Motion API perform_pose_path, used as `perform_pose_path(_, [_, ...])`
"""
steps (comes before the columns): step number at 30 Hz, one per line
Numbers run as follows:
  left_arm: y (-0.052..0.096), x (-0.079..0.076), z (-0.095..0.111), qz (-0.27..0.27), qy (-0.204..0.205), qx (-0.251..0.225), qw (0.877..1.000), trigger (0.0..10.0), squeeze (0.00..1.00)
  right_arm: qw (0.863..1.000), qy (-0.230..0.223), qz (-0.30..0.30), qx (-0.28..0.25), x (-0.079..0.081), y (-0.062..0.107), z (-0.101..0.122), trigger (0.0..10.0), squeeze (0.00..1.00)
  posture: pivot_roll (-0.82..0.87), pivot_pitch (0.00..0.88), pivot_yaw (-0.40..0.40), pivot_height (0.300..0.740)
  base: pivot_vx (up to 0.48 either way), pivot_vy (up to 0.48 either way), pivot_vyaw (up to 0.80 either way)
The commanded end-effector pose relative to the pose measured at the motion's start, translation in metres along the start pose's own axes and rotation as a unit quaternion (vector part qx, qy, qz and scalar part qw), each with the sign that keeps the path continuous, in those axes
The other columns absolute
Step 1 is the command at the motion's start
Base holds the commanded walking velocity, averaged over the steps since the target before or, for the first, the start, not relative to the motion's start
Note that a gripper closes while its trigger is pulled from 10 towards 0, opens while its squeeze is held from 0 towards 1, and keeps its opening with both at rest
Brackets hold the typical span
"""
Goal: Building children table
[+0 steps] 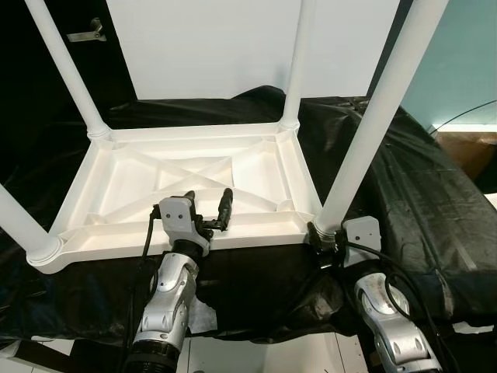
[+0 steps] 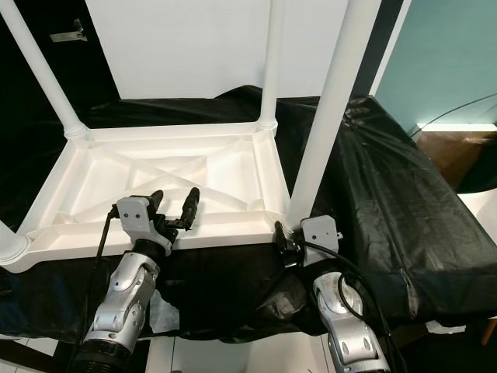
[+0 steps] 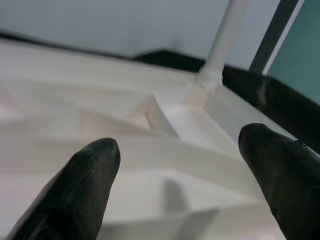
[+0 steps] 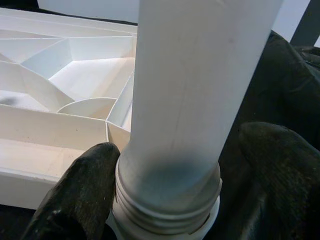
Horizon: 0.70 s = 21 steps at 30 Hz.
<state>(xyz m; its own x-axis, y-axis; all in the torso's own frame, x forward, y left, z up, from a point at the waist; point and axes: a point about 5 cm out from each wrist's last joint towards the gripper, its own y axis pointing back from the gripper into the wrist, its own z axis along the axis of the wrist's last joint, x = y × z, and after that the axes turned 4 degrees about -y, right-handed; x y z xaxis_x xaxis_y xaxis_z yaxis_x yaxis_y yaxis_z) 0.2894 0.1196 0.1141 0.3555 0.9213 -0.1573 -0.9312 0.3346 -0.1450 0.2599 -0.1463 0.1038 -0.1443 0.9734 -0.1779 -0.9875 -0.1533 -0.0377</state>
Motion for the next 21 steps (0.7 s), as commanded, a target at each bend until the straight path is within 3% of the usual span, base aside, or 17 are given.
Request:
perform_pose_path(1, [0.002, -0.02, 0.001, -0.192, 0.007, 0.001, 0.981, 10.0, 0.0, 1.0, 0.0, 0.004, 0.016, -0.002, -0.001, -0.006, 10.0, 0.0, -0.02, 0.0, -0.048, 0.74, 0.0, 0.0, 0.0])
perform_pose_path(8, [-0.008, -0.018, 0.007, -0.252, -0.034, 0.008, 0.967, 10.0, 0.0, 1.0, 0.001, 0.019, 0.008, 0.002, -0.008, -0.003, 10.0, 0.0, -0.03, 0.0, -0.041, 0.74, 0.0, 0.0, 0.0])
perform_pose_path(11, [-0.005, -0.019, 0.007, -0.321, -0.024, 0.039, 0.946, 10.0, 0.0, 1.0, -0.001, 0.014, 0.006, 0.001, -0.011, -0.002, 10.0, 0.0, -0.03, 0.0, -0.036, 0.74, 0.0, 0.0, 0.0])
perform_pose_path(13, [-0.001, -0.022, 0.007, -0.364, -0.044, 0.049, 0.929, 10.0, 0.0, 1.0, -0.002, 0.014, 0.004, 0.002, -0.011, -0.002, 10.0, 0.0, -0.03, 0.0, -0.033, 0.74, 0.0, 0.0, 0.0])
perform_pose_path(15, [0.0, -0.023, 0.007, -0.375, -0.054, 0.051, 0.924, 10.0, 0.0, 1.0, -0.002, 0.014, 0.004, 0.002, -0.011, -0.001, 10.0, 0.0, -0.03, 0.0, -0.033, 0.74, 0.0, 0.0, 0.0])
perform_pose_path(17, [0.006, -0.026, 0.007, -0.431, -0.057, 0.073, 0.898, 10.0, 0.0, 1.0, -0.003, 0.013, 0.002, 0.003, -0.012, -0.001, 10.0, 0.0, -0.02, 0.0, -0.029, 0.74, 0.0, 0.0, 0.0])
perform_pose_path(18, [0.011, -0.028, 0.008, -0.472, -0.058, 0.091, 0.875, 10.0, 0.0, 1.0, -0.004, 0.012, 0.001, 0.003, -0.013, -0.001, 10.0, 0.0, -0.02, 0.0, -0.028, 0.74, 0.0, 0.0, 0.0])
perform_pose_path(21, [0.013, -0.027, 0.008, -0.488, -0.064, 0.1, 0.865, 10.0, 0.0, 1.0, -0.004, 0.011, 0.0, 0.003, -0.014, 0.0, 10.0, 0.0, -0.03, 0.0, -0.024, 0.74, 0.0, 0.0, 0.0])
